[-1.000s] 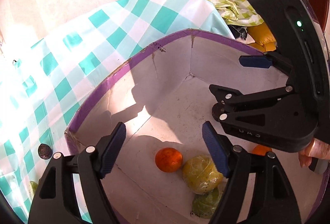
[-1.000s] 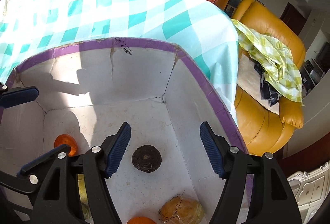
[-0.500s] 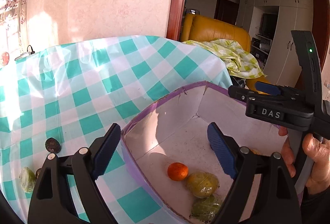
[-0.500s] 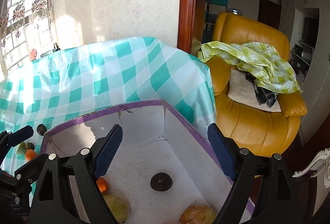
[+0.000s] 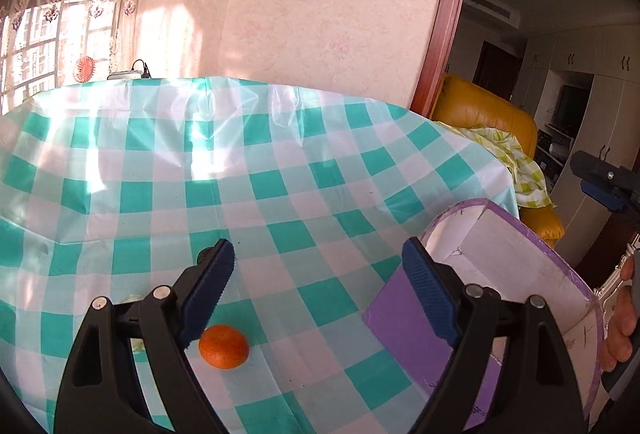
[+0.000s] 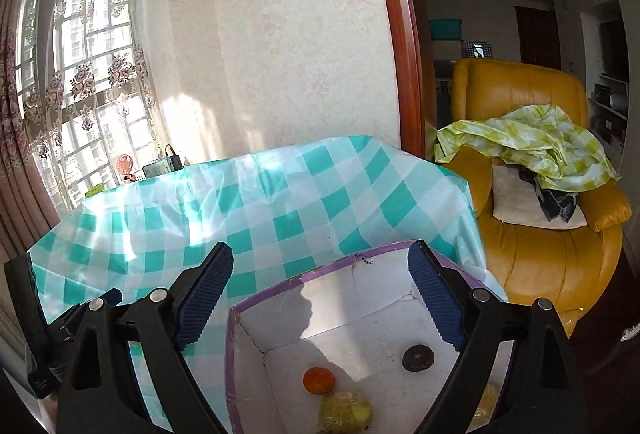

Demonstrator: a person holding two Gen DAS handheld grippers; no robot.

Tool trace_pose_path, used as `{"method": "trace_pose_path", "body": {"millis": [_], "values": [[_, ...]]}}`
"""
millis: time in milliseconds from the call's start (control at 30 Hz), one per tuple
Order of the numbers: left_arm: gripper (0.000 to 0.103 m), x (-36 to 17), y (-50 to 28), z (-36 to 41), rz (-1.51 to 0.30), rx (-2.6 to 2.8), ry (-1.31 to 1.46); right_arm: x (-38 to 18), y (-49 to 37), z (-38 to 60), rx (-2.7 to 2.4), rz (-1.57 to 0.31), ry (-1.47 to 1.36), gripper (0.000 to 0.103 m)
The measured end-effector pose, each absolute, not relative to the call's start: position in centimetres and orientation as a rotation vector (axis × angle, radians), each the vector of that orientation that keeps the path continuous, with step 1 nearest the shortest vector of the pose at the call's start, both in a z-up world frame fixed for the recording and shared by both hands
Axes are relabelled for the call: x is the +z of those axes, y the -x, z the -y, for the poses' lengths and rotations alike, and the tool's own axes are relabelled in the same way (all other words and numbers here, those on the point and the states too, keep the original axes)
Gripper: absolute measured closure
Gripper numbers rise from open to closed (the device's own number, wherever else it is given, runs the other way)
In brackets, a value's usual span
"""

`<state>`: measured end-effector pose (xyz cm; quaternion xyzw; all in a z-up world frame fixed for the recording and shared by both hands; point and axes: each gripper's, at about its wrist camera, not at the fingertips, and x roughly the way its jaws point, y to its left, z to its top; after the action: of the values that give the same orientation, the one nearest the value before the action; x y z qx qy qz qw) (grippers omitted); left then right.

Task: Organize fruits
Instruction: 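Withdraw both open tools from the box back toward the table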

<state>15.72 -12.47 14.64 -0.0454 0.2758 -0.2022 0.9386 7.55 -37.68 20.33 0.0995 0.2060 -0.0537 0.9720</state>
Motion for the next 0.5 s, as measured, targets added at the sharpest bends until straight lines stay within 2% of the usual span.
{"method": "trace_pose_path", "body": {"millis": [500], "values": [[0.017, 12.0, -17.1, 1.6, -0.605, -0.195, 0.24, 19.7, -8.1, 25.1, 0.095, -0.367, -0.1, 0.017]]}}
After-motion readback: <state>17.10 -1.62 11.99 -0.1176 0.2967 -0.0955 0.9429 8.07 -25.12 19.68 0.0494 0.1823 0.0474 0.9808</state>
